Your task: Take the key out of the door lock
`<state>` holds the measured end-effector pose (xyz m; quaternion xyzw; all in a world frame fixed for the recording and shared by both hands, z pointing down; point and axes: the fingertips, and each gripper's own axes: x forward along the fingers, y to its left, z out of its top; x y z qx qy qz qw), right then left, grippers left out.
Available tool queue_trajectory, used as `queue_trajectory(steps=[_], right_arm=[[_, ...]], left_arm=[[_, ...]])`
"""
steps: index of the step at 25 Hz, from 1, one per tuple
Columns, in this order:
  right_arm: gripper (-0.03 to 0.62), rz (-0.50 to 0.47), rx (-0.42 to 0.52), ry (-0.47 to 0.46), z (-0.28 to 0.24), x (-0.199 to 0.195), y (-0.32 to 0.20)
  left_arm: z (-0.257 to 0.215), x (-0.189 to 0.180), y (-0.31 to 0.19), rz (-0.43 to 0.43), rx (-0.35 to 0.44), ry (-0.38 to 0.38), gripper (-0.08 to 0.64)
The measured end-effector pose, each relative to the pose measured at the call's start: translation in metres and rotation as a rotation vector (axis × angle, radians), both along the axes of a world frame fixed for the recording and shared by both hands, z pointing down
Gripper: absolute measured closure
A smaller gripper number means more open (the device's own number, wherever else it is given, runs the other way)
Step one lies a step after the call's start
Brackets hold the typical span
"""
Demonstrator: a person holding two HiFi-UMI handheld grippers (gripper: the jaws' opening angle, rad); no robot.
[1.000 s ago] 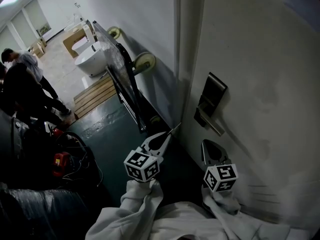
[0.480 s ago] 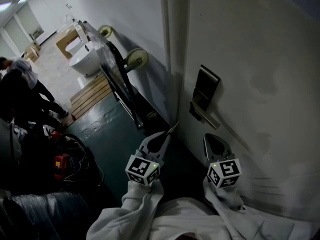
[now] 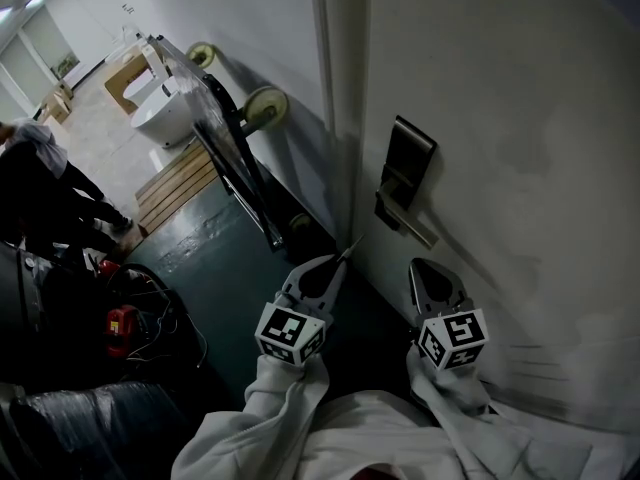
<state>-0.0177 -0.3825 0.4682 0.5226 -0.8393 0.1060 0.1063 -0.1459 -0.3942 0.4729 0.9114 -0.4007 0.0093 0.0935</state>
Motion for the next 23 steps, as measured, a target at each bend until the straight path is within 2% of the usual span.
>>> queue_trajectory(steps=[10,23], right_arm=[[0.541,0.003,-0.008,-0.002,0.001,0.003,0.008],[0.541,0.008,-0.023,-0.006,0.007,0.002,0.013]], left_arm=[[-0.001,0.007,0.003,0.003,-0.014,0.024,0.535],[0.006,0.006,0.003,-0.008,-0.033,0.016,0.535]])
